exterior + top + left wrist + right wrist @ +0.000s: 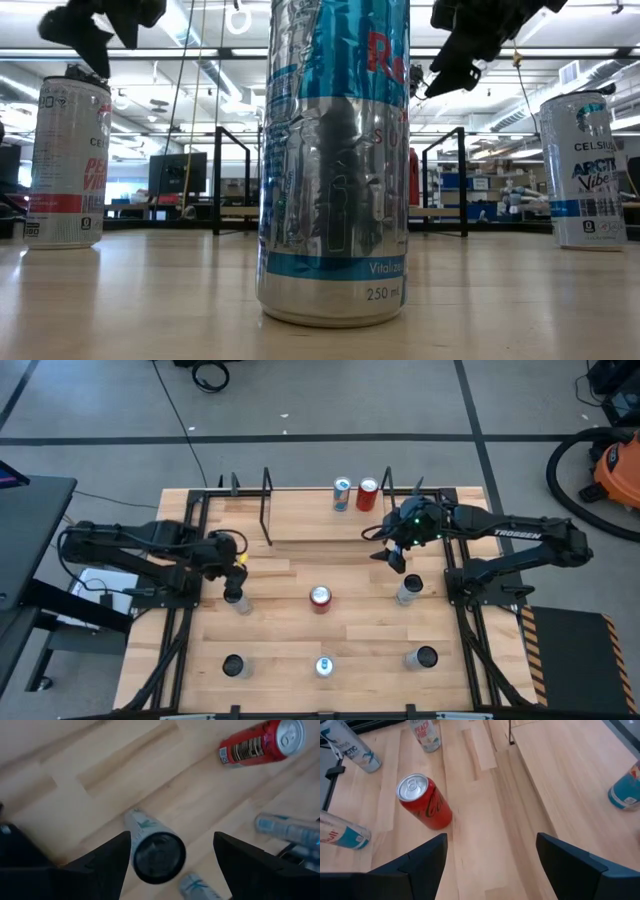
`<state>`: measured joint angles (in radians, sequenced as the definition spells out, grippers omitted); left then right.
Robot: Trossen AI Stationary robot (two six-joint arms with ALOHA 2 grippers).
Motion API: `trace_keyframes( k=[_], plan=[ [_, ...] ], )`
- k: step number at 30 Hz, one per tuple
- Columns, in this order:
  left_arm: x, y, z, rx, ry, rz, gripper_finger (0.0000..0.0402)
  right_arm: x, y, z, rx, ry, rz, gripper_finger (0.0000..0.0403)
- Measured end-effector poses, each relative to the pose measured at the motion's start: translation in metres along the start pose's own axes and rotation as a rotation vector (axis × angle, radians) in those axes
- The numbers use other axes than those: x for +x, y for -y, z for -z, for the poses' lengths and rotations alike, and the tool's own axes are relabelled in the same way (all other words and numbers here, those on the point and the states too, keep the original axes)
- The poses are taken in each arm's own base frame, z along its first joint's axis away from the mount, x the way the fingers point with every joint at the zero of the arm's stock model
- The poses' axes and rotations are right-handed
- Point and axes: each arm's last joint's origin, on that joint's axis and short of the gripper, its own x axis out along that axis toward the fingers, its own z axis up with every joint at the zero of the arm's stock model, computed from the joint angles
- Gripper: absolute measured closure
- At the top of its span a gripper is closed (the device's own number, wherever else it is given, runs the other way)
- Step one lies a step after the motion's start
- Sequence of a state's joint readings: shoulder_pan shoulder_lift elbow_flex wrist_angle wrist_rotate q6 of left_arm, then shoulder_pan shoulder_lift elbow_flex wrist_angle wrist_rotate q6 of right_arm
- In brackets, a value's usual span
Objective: Place canned beverage on shelf
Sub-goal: Put the top white and pink soda can on the shelf
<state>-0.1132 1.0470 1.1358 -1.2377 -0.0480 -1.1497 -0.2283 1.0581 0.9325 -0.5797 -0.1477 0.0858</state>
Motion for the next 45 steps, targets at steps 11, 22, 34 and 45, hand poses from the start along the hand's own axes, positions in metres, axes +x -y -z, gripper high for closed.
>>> trace_keyframes(
  k=[11, 22, 34, 45],
  plan=[
    [0.007, 0.011, 0.016, -0.299, -0.049, -0.038, 0.0116, 0.010, 0.002, 0.011, -0.002, -0.027, 0.001, 0.0090],
    [0.027, 0.023, 0.017, -0.378, -0.092, -0.118, 0.0116, 0.018, 0.005, 0.024, -0.030, -0.070, -0.002, 0.0090],
    [0.026, 0.019, 0.019, -0.506, -0.108, -0.168, 0.0115, 0.019, 0.004, 0.031, -0.145, -0.116, -0.059, 0.0090],
    [0.032, 0.021, 0.019, -0.522, -0.113, -0.205, 0.0115, 0.022, 0.005, 0.037, -0.168, -0.144, -0.061, 0.0090]
  ],
)
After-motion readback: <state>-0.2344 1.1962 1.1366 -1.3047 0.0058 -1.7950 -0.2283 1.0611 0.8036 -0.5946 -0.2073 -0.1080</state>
